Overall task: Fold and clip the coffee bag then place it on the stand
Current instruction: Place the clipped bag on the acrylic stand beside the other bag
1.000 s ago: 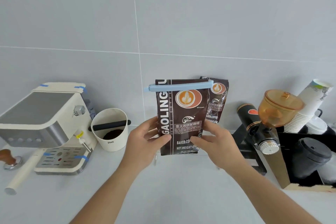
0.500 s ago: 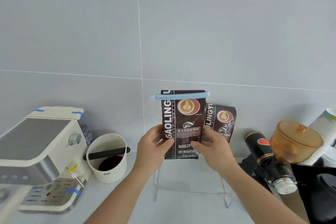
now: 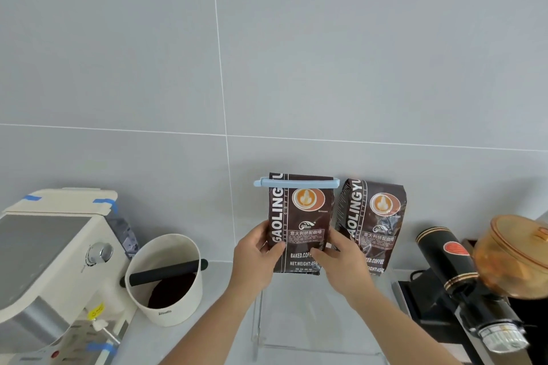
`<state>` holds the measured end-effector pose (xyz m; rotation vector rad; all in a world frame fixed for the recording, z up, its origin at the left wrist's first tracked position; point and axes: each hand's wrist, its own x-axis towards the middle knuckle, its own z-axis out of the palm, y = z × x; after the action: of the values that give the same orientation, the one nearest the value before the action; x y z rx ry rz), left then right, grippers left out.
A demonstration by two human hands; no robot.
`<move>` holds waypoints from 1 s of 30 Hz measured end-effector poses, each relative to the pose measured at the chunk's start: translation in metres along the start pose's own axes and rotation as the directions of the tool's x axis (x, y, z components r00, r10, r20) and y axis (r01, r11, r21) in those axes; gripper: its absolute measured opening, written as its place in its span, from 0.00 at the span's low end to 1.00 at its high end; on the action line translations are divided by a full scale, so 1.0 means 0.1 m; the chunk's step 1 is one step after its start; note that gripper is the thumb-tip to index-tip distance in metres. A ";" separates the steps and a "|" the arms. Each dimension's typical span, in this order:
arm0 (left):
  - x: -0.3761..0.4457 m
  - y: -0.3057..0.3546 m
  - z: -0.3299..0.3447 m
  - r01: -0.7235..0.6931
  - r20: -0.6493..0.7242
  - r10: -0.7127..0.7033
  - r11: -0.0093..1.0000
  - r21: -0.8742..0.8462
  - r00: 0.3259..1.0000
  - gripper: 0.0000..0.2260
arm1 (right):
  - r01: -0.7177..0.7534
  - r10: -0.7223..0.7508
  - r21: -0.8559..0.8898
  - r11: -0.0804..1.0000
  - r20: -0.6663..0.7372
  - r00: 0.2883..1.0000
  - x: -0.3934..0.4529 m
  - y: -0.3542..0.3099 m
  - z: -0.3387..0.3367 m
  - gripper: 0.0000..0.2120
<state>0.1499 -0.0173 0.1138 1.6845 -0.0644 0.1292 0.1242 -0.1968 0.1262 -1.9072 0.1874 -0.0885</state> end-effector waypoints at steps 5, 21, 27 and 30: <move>0.10 -0.18 0.04 0.017 -0.006 -0.017 1.000 0.015 1.000 0.18 | 0.015 -0.022 -0.112 0.994 -0.056 0.998 0.11 0.05 0.11 0.21; 0.25 -0.33 0.12 0.019 -0.004 -0.019 1.000 0.022 1.000 0.22 | 0.031 -0.042 -0.164 0.986 -0.065 0.997 0.22 0.13 0.16 0.24; 0.27 -0.32 0.12 0.035 -0.025 -0.034 0.997 0.064 0.999 0.21 | -0.004 0.000 -0.139 0.990 -0.029 1.000 0.23 0.08 0.09 0.20; 0.26 -0.29 0.11 0.072 -0.057 -0.065 0.990 0.123 0.996 0.24 | -0.022 0.022 -0.119 0.993 -0.003 1.000 0.20 0.06 0.04 0.19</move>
<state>0.1797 -0.0239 0.0874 1.8048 0.0424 0.1285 0.1439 -0.1983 0.1183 -2.0235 0.2189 -0.0649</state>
